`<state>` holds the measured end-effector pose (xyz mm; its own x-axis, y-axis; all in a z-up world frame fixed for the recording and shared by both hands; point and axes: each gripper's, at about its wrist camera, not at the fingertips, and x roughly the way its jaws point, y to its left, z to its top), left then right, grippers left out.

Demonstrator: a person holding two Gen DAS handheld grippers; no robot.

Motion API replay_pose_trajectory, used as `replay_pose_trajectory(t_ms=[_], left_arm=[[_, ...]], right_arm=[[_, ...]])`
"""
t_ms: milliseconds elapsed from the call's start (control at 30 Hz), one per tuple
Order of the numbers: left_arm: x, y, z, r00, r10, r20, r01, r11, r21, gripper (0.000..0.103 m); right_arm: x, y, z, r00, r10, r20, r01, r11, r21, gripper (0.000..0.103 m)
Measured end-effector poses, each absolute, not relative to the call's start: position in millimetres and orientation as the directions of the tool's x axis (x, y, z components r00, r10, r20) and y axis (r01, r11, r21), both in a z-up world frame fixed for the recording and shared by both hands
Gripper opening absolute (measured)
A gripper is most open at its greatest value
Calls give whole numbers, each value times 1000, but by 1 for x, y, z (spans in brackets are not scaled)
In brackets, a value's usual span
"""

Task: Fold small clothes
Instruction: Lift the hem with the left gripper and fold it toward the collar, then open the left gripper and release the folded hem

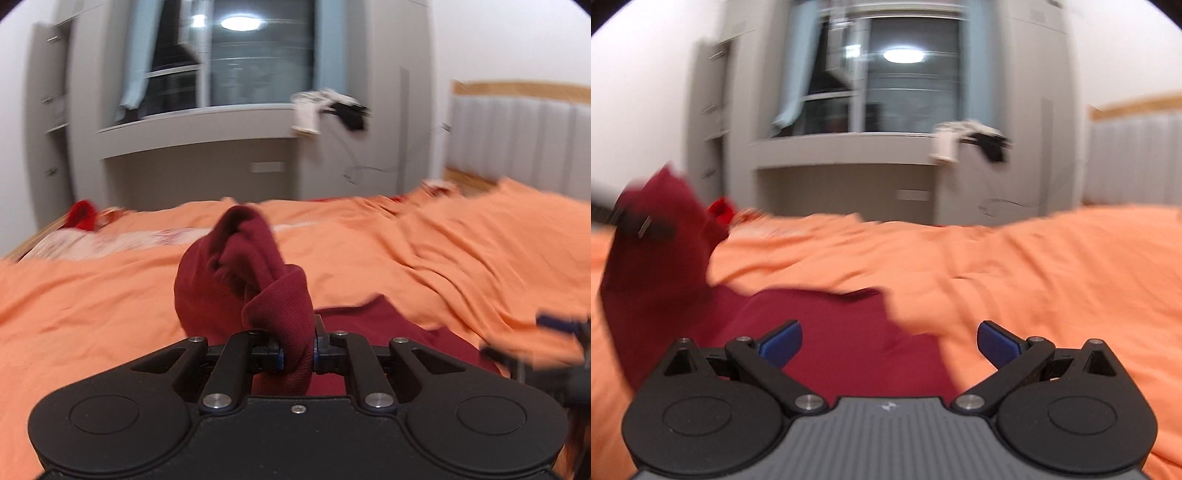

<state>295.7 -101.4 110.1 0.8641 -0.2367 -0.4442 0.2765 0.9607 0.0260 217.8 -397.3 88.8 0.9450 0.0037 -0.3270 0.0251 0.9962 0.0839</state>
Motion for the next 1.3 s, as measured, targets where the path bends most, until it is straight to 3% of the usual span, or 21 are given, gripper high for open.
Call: replay_pose_trajectory(t_ms=[233,500,600,667,767,967,1167,1300], left_arm=[[269,-164,77,803,-336,-492,459,876,150,13],[253,-184,43,791,-313,-526,496,831,251,17],[246,-180,40,784,-323,-530,506,827,246,32],[239,-178,41,777,-345,-526,525,816,240,49],[227,-178,42,790,-356,-499,530,806,264,67],[207,-176,43,862,-286,-419,455,803,386,87],[204,-145,44,894,-200,-402,367,842,396,89],[212,-123,41,893,-145,-427,320,870,374,88]], right_arm=[[214,-455,95,949,-38,-314,101,977,188,103],[219,-464,93,945,7,-326,71,971,228,103],[222,-457,92,941,39,-336,46,969,242,103],[222,-458,90,936,64,-346,32,963,266,103],[222,-459,88,936,90,-340,24,948,318,103],[226,-462,83,912,235,-337,-60,887,457,103],[241,-452,67,838,453,-304,-196,770,607,103],[245,-442,66,822,491,-291,-239,759,605,96]])
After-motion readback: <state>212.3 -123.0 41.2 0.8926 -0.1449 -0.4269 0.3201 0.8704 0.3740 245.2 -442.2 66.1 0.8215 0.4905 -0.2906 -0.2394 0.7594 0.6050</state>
